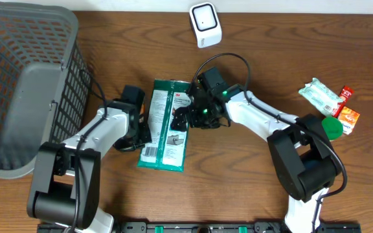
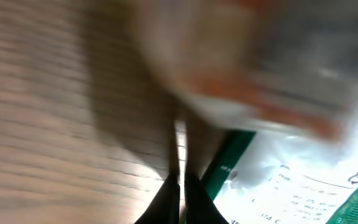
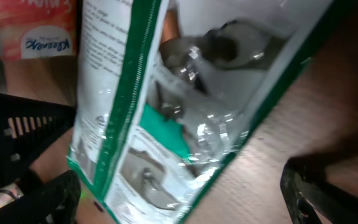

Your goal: Scan the item barcode

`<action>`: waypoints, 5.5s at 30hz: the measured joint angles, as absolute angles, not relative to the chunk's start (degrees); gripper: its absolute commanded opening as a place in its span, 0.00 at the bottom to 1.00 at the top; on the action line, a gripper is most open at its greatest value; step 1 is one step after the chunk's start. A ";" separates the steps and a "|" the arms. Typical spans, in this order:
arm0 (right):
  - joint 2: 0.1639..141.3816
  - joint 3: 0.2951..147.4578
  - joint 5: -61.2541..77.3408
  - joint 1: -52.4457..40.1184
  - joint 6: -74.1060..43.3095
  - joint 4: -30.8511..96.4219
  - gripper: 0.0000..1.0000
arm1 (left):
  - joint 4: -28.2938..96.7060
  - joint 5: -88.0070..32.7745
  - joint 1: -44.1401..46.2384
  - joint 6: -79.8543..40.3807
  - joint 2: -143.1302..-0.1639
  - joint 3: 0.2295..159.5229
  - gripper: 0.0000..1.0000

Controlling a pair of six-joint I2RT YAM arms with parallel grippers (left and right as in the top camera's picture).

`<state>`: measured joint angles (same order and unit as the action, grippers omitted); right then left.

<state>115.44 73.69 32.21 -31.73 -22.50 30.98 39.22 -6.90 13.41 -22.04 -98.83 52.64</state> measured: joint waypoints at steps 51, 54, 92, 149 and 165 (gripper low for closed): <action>94.13 57.12 41.78 -22.37 -14.74 27.20 0.01 | 38.00 -5.39 19.05 -22.06 -77.14 51.88 0.10; 85.76 58.35 40.32 -18.96 -10.61 32.69 0.01 | 38.63 -2.52 18.83 -22.65 -71.64 51.88 0.24; 125.43 106.63 -48.84 -35.68 60.99 -1.54 0.01 | 38.57 9.17 13.17 -24.21 -67.83 51.86 0.83; 97.14 93.27 -19.66 -2.22 -5.23 71.22 0.01 | 38.50 9.26 13.17 -24.21 -67.83 51.79 0.84; 97.78 73.71 -17.67 9.34 -11.22 54.43 0.99 | 38.54 9.23 13.17 -24.21 -67.83 51.79 0.84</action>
<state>97.78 73.71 -17.67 9.34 -11.22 54.43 38.54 9.23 13.17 -24.21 -67.83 51.79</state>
